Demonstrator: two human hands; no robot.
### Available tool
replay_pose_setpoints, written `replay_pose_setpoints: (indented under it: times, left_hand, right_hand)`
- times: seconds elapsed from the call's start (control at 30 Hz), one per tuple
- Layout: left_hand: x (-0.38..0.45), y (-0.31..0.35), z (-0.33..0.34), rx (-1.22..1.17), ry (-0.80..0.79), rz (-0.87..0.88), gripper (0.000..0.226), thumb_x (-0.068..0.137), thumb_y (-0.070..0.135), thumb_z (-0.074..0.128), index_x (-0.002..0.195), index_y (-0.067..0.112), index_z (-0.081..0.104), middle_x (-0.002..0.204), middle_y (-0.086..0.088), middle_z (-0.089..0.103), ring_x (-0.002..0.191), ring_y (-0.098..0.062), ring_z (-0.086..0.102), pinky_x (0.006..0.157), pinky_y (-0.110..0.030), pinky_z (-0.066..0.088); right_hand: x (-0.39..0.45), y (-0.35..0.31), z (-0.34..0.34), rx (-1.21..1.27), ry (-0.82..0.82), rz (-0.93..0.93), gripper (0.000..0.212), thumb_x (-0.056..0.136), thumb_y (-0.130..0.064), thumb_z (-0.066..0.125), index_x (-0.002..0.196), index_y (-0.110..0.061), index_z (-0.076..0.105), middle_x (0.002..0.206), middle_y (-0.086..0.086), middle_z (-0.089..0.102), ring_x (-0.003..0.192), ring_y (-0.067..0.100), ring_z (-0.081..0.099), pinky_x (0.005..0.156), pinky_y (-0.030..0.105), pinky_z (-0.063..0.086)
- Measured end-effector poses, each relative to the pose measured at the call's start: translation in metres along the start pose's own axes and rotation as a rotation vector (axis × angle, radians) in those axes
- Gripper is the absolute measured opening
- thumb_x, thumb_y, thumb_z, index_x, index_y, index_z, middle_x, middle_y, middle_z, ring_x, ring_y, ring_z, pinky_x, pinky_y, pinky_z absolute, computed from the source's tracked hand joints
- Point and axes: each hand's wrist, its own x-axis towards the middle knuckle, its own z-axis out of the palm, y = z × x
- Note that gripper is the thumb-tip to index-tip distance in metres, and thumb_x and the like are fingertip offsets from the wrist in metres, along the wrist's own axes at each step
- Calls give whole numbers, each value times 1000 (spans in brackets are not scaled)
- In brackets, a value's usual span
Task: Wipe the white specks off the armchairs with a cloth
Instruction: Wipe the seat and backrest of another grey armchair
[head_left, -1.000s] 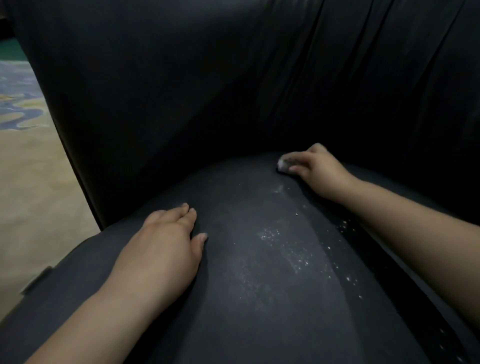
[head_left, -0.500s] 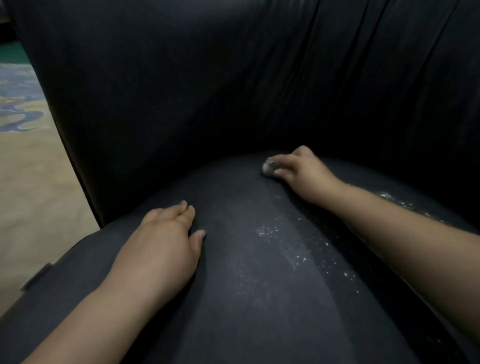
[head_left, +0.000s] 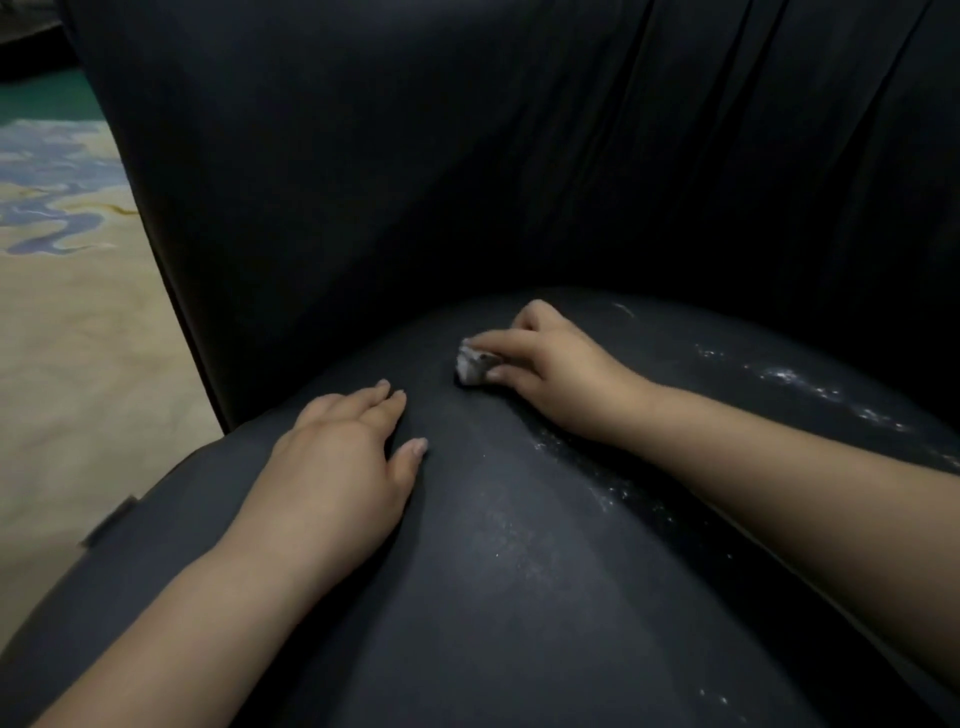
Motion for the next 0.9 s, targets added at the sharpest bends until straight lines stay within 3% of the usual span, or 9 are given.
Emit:
replay_pose_setpoints:
  times: [0.07, 0.2, 0.27, 0.37, 0.43, 0.57, 0.63, 0.77, 0.9]
  left_hand:
    - [-3, -2, -2, -5, -19, 6, 62, 94, 55, 38, 150, 34, 25, 157, 16, 20, 143, -12, 17, 115, -28, 17]
    - [-7, 0, -5, 23, -22, 14, 65, 91, 61, 36, 150, 36, 24, 157, 17, 19, 143, -12, 16, 115, -31, 20]
    - [-8, 0, -5, 41, -22, 11, 67, 89, 64, 31, 150, 37, 22, 157, 18, 17, 144, -11, 15, 115, -31, 19]
    - [-13, -2, -3, 40, -46, 15, 75, 83, 71, 20, 151, 40, 16, 158, 20, 11, 144, -9, 11, 115, -31, 16]
    - [-15, -4, -3, 45, -57, 27, 79, 78, 73, 14, 151, 41, 12, 158, 22, 8, 144, -7, 10, 115, -30, 15]
    - [-14, -3, -7, 54, -94, 19, 81, 78, 74, 15, 151, 42, 7, 158, 22, 4, 145, -7, 7, 116, -31, 14]
    - [-15, -3, -7, 62, -99, 24, 83, 75, 76, 11, 151, 43, 6, 158, 23, 3, 145, -6, 6, 116, -31, 15]
    - [-16, -3, -7, 56, -105, 24, 91, 66, 78, 0, 150, 44, 6, 157, 25, 2, 144, -5, 6, 116, -31, 17]
    - [-15, -1, -8, 68, -113, 16, 95, 63, 78, 0, 151, 43, 8, 158, 23, 5, 144, -7, 9, 116, -31, 17]
  right_hand:
    - [-7, 11, -12, -14, 15, 21, 36, 89, -27, 63, 125, -34, 61, 98, -2, 43, 93, 12, 48, 82, 1, 28]
    - [16, 29, -26, -52, 70, 290, 34, 94, -28, 57, 129, -28, 59, 115, 10, 45, 111, 24, 50, 101, 21, 33]
    - [10, 13, -17, -54, 55, 210, 35, 94, -28, 58, 128, -29, 59, 111, 7, 44, 108, 22, 50, 97, 18, 33]
    - [-31, -5, -10, 19, -17, -26, 37, 88, -24, 64, 124, -33, 62, 97, -2, 42, 89, 3, 47, 83, 2, 30]
    - [-42, 5, -24, -6, -42, -17, 38, 88, -23, 65, 124, -36, 61, 96, -4, 43, 88, 2, 48, 79, -3, 26]
    - [-27, 22, -35, -52, 42, 235, 35, 92, -24, 61, 126, -31, 60, 102, 1, 41, 102, 18, 50, 88, 15, 33]
    - [-39, 3, -24, -47, 55, 146, 35, 91, -24, 62, 125, -27, 62, 100, 3, 40, 100, 21, 49, 91, 21, 37]
    - [-86, -12, -23, -28, -42, -105, 38, 87, -28, 58, 125, -30, 62, 95, -3, 40, 86, 8, 44, 81, 5, 33]
    - [-59, 12, -39, -76, 66, 160, 37, 91, -23, 61, 127, -29, 59, 101, 3, 42, 98, 18, 48, 91, 19, 37]
